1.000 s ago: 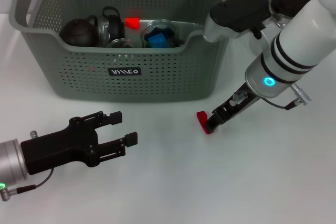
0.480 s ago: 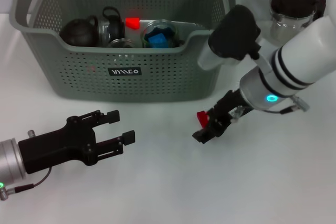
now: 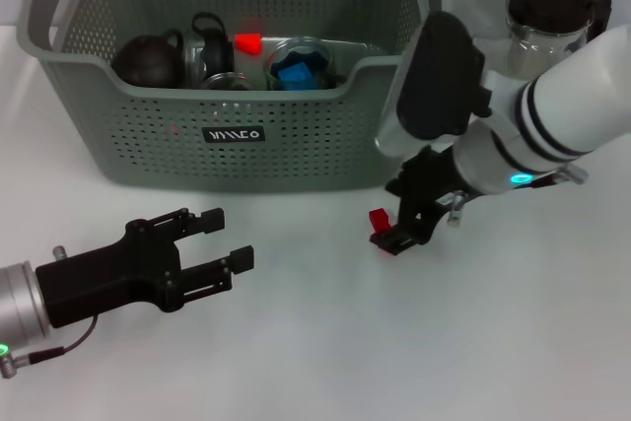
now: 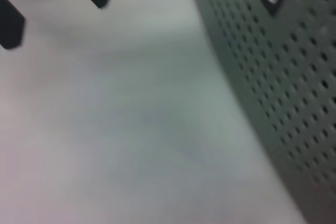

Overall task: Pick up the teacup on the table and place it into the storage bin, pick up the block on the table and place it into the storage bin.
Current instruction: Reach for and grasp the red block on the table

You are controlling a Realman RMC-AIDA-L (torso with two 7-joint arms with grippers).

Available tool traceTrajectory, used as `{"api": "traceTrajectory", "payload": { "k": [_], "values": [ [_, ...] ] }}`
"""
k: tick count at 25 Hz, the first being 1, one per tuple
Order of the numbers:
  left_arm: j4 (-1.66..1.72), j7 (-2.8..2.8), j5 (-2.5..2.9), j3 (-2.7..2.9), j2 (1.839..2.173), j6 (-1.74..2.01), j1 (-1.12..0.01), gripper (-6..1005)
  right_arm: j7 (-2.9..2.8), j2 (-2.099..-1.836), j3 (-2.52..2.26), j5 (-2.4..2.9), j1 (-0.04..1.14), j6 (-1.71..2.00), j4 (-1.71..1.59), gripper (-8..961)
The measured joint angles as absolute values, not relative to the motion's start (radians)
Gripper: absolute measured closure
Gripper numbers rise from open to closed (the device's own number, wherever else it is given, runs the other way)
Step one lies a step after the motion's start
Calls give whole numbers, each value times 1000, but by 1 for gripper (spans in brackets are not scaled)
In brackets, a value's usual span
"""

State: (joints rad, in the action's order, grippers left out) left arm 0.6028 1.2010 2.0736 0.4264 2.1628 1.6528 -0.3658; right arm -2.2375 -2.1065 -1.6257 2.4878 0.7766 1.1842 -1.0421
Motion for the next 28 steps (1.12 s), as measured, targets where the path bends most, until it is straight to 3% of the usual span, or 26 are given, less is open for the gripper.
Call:
{"api": "traceTrajectory", "payload": {
  "k": [28],
  "values": [
    [603,1201,2074,426,2164,1641,-357,252,-2241,-2107,-1751,2391,784,1009,-900,213]
  ]
}}
